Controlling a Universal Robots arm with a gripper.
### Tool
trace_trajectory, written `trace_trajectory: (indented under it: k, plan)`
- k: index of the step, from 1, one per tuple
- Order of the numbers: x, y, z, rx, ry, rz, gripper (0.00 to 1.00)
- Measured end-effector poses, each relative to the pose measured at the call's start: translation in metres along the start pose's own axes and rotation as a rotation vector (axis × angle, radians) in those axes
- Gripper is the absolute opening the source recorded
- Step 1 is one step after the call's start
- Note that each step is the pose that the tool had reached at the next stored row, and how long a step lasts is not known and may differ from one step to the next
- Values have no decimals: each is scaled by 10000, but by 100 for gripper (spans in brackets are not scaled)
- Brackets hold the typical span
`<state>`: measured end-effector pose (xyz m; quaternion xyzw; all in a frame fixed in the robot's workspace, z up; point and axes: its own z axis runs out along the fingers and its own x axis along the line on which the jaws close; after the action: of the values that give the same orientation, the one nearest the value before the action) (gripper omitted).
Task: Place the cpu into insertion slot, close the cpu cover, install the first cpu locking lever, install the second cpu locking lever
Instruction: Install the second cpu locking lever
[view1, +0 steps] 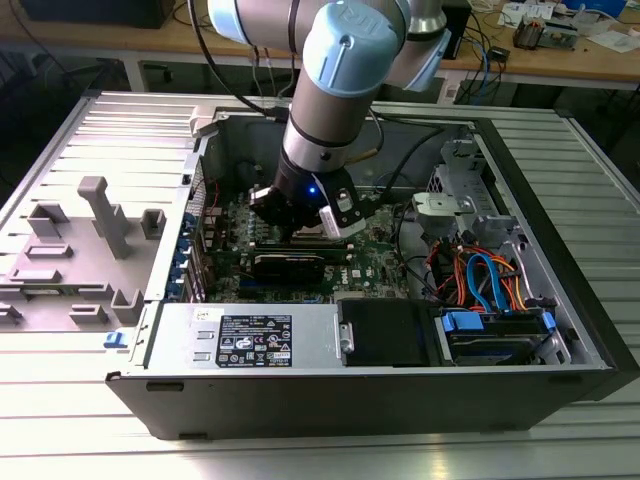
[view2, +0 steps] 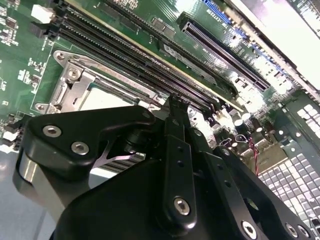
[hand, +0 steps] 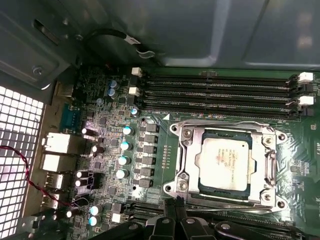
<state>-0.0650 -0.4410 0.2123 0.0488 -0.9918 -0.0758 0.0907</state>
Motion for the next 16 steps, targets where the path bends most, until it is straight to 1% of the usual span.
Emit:
trace_trajectory:
  k: [1,2,6,9,10,12,13,14,15,16]
  plan:
    - [4,-3,20,-27,-1,-6,11]
    - [3,-5,34,-76,-5,-15,11]
    - [7,-4,37,-89,-15,-20,11]
    - [18,-4,41,-84,-60,-25,11]
    - [21,-4,41,-79,-88,-28,11]
    - [24,-4,42,-73,-195,-46,11]
    - [33,-3,44,-77,-274,-60,11]
    - [70,1,52,-81,-335,-73,11]
    - [114,4,59,-83,-377,-78,11]
    - [128,5,62,-86,-399,-82,11]
